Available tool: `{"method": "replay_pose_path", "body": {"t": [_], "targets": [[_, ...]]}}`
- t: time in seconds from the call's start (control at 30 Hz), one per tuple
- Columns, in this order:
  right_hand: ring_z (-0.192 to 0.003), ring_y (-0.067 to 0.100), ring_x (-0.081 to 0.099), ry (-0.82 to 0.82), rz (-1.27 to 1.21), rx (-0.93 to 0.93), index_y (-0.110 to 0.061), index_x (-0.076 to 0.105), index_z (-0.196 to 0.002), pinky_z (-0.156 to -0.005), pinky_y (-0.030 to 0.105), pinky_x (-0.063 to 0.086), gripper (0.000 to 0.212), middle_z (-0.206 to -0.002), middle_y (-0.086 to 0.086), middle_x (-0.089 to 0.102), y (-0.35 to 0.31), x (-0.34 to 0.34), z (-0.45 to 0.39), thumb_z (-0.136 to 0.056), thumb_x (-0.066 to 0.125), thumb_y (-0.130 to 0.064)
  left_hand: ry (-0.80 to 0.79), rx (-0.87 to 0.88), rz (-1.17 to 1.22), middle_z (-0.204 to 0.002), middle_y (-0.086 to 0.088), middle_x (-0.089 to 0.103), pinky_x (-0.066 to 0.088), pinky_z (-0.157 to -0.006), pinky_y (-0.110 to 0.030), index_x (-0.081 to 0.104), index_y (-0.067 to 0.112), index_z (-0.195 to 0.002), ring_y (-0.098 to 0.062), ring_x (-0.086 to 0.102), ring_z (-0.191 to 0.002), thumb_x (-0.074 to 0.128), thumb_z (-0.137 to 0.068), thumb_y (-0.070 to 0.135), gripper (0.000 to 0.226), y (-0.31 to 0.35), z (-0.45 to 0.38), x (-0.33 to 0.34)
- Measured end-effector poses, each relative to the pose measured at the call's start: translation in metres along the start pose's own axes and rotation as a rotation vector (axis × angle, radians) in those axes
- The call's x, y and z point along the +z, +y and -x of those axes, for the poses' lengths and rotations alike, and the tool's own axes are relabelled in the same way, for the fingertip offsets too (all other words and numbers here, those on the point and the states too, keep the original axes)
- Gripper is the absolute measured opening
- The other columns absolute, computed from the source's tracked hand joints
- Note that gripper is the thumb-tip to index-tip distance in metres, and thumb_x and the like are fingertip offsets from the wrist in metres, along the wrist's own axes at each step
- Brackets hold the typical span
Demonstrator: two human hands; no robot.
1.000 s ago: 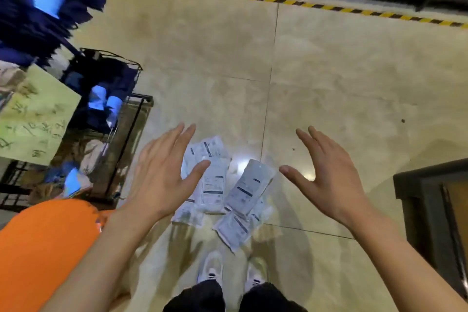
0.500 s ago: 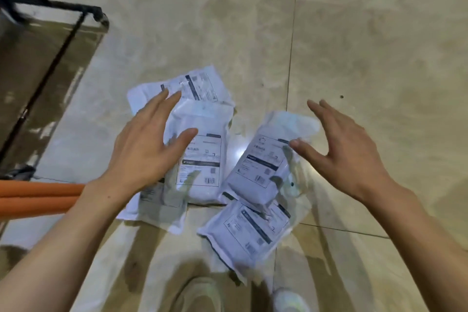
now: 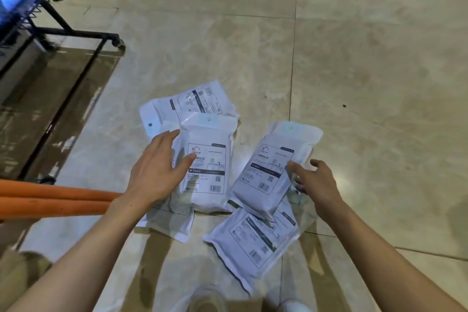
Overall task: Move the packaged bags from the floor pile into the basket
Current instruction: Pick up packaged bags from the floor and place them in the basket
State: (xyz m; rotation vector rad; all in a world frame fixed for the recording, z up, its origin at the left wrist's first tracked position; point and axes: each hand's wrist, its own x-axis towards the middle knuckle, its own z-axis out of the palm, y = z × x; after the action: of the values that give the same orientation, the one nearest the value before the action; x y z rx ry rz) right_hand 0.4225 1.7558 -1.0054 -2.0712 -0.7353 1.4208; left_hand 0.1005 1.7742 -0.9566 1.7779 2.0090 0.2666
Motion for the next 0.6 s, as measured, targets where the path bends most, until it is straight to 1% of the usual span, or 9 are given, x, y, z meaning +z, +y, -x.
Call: {"method": "replay_pose_path", "body": {"t": [0.03,0.1,0.13,0.23,0.27,0.33,0.4,0.5,0.6], "targets": [[-0.098,0.029,0.072,-0.036,-0.092,0.044,-0.009,0.043,-0.148,-0.093,0.046,0.059,0.095,-0.122,0.012,0.069,0.004,0.007,-0.006,-0.074,0.086,-0.049,-0.004,-0.011,-0.009,-0.164,0.001,0.037,0.044,-0.108,-0.048,0.035,0.024,-0.158,-0.025,0.046,-0.143,0.057,-0.097,0.057,0.072,-0.003,0.001,0.001],[-0.097,0.031,0.076,-0.098,-0.186,0.041,-0.011,0.061,-0.13,-0.09,0.052,0.062,0.071,-0.118,0.012,0.076,0.008,0.022,-0.014,-0.072,0.091,-0.039,0.0,-0.026,-0.02,-0.163,0.001,0.038,0.045,-0.108,-0.048,0.036,0.025,-0.158,-0.025,0.047,-0.142,0.056,-0.097,0.058,0.073,-0.009,0.004,-0.002],[-0.097,0.031,0.077,-0.095,-0.199,0.021,-0.014,0.066,-0.124,-0.087,0.053,0.063,0.067,-0.115,0.01,0.077,0.012,0.029,-0.019,-0.067,0.093,-0.038,0.005,-0.036,-0.021,-0.163,0.001,0.038,0.045,-0.109,-0.049,0.036,0.026,-0.157,-0.025,0.047,-0.142,0.056,-0.097,0.058,0.072,-0.012,0.007,-0.004],[-0.094,0.031,0.077,-0.06,-0.264,0.016,-0.015,0.063,-0.124,-0.08,0.052,0.065,0.092,-0.113,0.008,0.077,0.022,0.049,-0.041,-0.044,0.096,-0.046,0.021,-0.06,-0.025,-0.162,0.001,0.04,0.046,-0.107,-0.05,0.036,0.028,-0.156,-0.025,0.048,-0.141,0.058,-0.097,0.057,0.07,-0.018,0.013,-0.011],[-0.093,0.033,0.077,-0.063,-0.297,0.018,-0.012,0.063,-0.124,-0.079,0.053,0.065,0.088,-0.111,0.01,0.076,0.02,0.053,-0.043,-0.048,0.096,-0.04,0.03,-0.058,-0.021,-0.161,0.002,0.04,0.047,-0.106,-0.05,0.037,0.028,-0.156,-0.025,0.049,-0.14,0.058,-0.097,0.057,0.069,-0.018,0.014,-0.013],[-0.092,0.034,0.077,-0.076,-0.345,0.02,-0.009,0.067,-0.12,-0.08,0.051,0.065,0.057,-0.108,0.013,0.078,0.003,0.055,-0.029,-0.069,0.092,-0.017,0.031,-0.055,0.003,-0.159,0.002,0.042,0.048,-0.104,-0.049,0.038,0.028,-0.155,-0.024,0.052,-0.137,0.059,-0.097,0.056,0.069,-0.019,0.013,-0.015],[-0.089,0.03,0.077,-0.126,-0.394,-0.003,-0.008,0.07,-0.116,-0.071,0.042,0.064,0.035,-0.104,0.012,0.079,-0.003,0.05,-0.021,-0.084,0.081,-0.001,0.023,-0.076,0.075,-0.157,0.0,0.045,0.048,-0.105,-0.05,0.039,0.027,-0.154,-0.025,0.055,-0.134,0.061,-0.096,0.055,0.069,-0.019,0.01,-0.012],[-0.09,0.028,0.079,-0.217,-0.479,-0.053,-0.007,0.07,-0.121,-0.064,0.034,0.063,0.032,-0.109,0.012,0.08,-0.007,0.035,-0.014,-0.09,0.075,-0.001,-0.006,-0.179,0.251,-0.153,-0.005,0.051,0.048,-0.106,-0.045,0.041,0.021,-0.153,-0.026,0.057,-0.132,0.068,-0.094,0.049,0.071,-0.016,0.003,0.001],[-0.102,0.032,0.077,-0.27,-0.567,-0.1,-0.008,0.068,-0.129,-0.073,0.04,0.065,0.037,-0.117,0.014,0.078,-0.016,0.015,-0.006,-0.092,0.071,-0.011,-0.082,-0.342,0.404,-0.151,-0.011,0.052,0.045,-0.108,-0.04,0.04,0.015,-0.153,-0.029,0.054,-0.134,0.078,-0.088,0.047,0.081,-0.011,-0.007,0.022]]}}
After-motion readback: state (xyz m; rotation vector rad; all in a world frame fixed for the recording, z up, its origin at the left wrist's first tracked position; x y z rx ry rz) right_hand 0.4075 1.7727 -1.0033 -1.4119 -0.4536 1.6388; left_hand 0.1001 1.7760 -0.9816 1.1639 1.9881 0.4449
